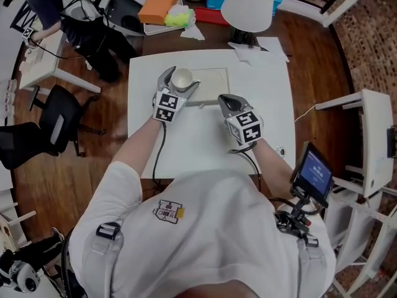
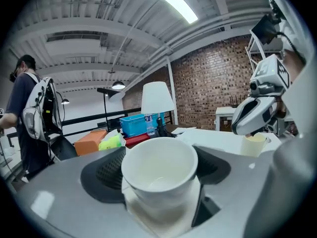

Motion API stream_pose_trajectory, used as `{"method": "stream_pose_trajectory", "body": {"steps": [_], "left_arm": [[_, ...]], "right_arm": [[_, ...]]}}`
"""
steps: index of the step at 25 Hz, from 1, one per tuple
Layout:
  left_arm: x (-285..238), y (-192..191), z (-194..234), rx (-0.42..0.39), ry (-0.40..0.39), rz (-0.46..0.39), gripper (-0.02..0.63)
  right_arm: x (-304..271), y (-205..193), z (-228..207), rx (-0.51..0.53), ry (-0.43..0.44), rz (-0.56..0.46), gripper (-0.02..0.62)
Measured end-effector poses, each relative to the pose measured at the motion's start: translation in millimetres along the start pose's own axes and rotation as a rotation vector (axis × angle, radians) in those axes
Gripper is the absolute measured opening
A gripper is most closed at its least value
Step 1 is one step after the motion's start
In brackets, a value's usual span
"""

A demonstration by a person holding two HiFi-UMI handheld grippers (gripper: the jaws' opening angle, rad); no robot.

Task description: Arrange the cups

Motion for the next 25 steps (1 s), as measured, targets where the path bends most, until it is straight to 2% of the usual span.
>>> {"method": "stream_pose_trajectory", "body": {"steps": [3, 10, 16, 25], "left_arm": [[-13.8, -3.8, 3.4, 0.007, -0.012, -0.003, 0.416], [-27.0, -18.2, 6.0, 0.027, -0.023, 0.02, 0.414], [-27.1, -15.6, -1.7, -0.024, -0.055, 0.036, 0.414], [-29.4, -21.4, -0.6, -0.025, -0.055, 0.038, 0.416]], "right_arm": [[-16.4, -2.4, -1.0, 0.018, 0.002, 0.019, 0.0], [-22.6, -10.1, -1.7, -0.016, 0.001, 0.034, 0.0], [-19.6, -13.0, -1.4, -0.034, -0.005, 0.039, 0.0], [-15.8, -20.0, -0.3, -0.034, -0.006, 0.045, 0.0]]}}
Point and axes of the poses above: the fingertips, and each gripper's own axes: x backward along the fingers, z to its left, y out of its top, the point moved 2 cm from there along x, backward along the fingers, and after that the axes turned 14 degrees about -z, right-handed, at the moved point
